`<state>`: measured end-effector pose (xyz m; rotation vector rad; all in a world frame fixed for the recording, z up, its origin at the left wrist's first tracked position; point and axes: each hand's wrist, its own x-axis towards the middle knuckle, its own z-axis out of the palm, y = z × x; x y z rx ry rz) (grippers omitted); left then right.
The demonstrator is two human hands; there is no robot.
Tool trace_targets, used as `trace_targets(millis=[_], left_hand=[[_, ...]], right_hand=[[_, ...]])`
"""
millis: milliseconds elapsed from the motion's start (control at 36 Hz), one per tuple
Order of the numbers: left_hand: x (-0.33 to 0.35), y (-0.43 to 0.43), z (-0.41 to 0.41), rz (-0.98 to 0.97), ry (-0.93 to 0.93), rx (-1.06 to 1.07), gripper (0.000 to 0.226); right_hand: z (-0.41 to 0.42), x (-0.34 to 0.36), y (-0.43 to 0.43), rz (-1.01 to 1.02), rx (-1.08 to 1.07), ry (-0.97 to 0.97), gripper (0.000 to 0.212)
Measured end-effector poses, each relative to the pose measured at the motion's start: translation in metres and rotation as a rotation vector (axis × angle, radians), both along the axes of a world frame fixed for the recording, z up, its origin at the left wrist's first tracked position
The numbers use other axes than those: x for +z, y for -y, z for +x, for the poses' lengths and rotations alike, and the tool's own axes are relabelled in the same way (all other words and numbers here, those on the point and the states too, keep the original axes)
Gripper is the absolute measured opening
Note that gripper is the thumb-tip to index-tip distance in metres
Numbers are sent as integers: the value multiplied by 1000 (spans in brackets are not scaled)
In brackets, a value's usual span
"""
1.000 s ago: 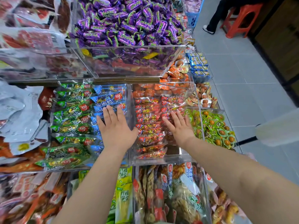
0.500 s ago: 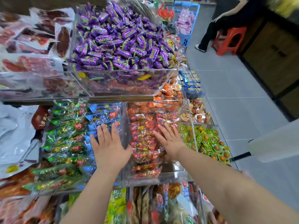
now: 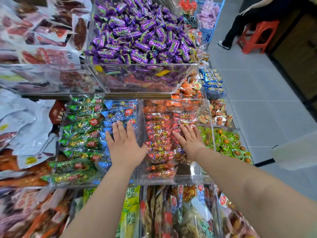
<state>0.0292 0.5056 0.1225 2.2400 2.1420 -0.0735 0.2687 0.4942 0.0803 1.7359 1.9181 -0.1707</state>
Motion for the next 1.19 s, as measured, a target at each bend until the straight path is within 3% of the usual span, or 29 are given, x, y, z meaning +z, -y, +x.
trace_targets(millis=[167, 278, 361, 444, 528, 611, 667, 778, 889, 1083, 1194], left_hand=[[8, 0, 0, -67, -15, 5, 99], [23, 0, -1, -166, 41, 22, 102], [39, 9, 4, -130, 321, 45, 90], [52, 37, 17, 36, 699, 19, 48], [58, 70, 33, -3, 1017, 154, 10], [55, 96, 43, -151, 1262, 292, 12], [49, 113, 43, -216, 1332, 272, 15], [27, 138, 37, -536, 1221, 129, 18], [-2, 161, 30, -909, 1013, 100, 14], [-56, 223, 24, -1189, 733, 133, 24], [-76, 265, 33, -1244, 597, 114, 23]], right_hand=[[-3, 10, 3, -43, -19, -53, 122], [0, 17, 15, 2, -37, -245, 105], [-1, 23, 32, 108, -87, -415, 94], [-4, 32, 52, 213, -191, -604, 71], [-9, 42, 75, 277, -271, -776, 41], [-14, 49, 104, 338, -482, -1044, 20], [-18, 47, 125, 443, -635, -1179, 14], [-29, 32, 174, 579, -1004, -1381, 18], [-43, 3, 239, 603, -1330, -1366, 7], [-84, -42, 384, 483, -1881, -1315, 24], [-116, -61, 479, 497, -2222, -1335, 26]])
